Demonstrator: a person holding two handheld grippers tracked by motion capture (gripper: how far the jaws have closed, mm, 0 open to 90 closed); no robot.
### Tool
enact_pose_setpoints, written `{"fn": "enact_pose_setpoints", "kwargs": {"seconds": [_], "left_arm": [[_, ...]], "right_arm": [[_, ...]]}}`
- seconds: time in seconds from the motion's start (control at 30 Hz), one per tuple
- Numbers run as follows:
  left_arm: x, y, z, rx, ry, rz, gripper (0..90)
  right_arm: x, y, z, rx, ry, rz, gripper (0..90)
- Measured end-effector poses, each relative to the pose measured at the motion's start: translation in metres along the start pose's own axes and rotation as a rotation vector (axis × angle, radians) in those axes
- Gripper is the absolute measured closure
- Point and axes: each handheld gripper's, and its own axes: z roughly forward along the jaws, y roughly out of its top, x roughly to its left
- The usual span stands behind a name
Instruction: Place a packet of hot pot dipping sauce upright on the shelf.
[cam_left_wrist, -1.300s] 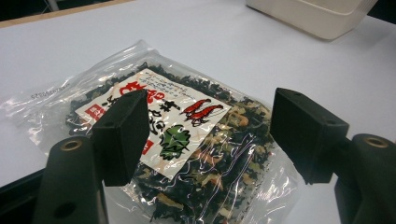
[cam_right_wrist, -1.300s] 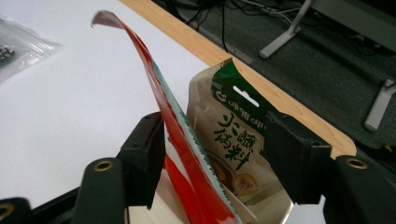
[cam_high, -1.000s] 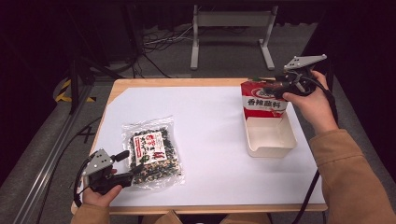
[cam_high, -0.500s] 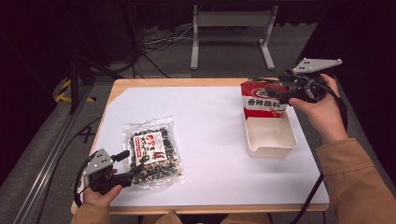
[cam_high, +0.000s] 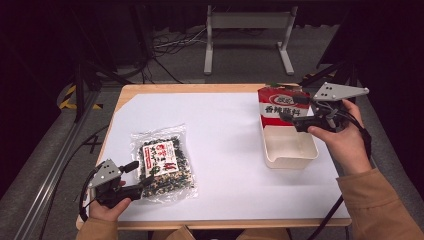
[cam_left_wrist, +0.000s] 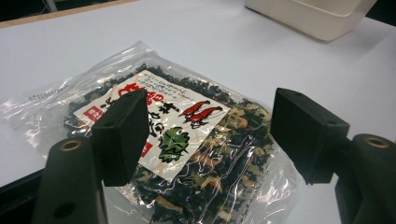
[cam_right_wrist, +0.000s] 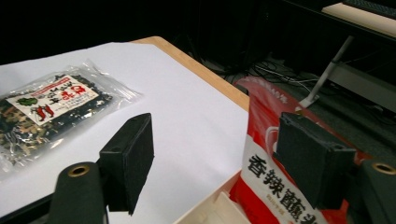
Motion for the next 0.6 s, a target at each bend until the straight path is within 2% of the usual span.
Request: {"fn": "enact_pose_setpoints", "kwargs": {"seconds": [0.23,0.33,0.43,0.47,0.6], "left_arm": [[0.000,0.000,-0.001,-0.001,0.002,-0.002,28.8],[0.000,0.000,-0.001,-0.002,0.003,0.001,28.8],[0.000,0.000,-0.001,-0.001,0.003,0.003,28.8],[0.000,0.000,-0.001,-0.002,0.002,0.000,28.8],[0.000,0.000,0.000,0.001,0.000,-0.003,28.8]], "right_arm": [[0.017,-0.012,-0.005,-0.039,0.002,0.023,28.7],[0.022,-0.020,-0.007,-0.063,0.007,0.051,28.8],[0.025,-0.026,-0.008,-0.068,0.008,0.064,29.0],[0.030,-0.035,-0.008,-0.071,0.013,0.088,31.0],[0.034,-0.047,-0.009,-0.063,0.026,0.110,31.7]]}}
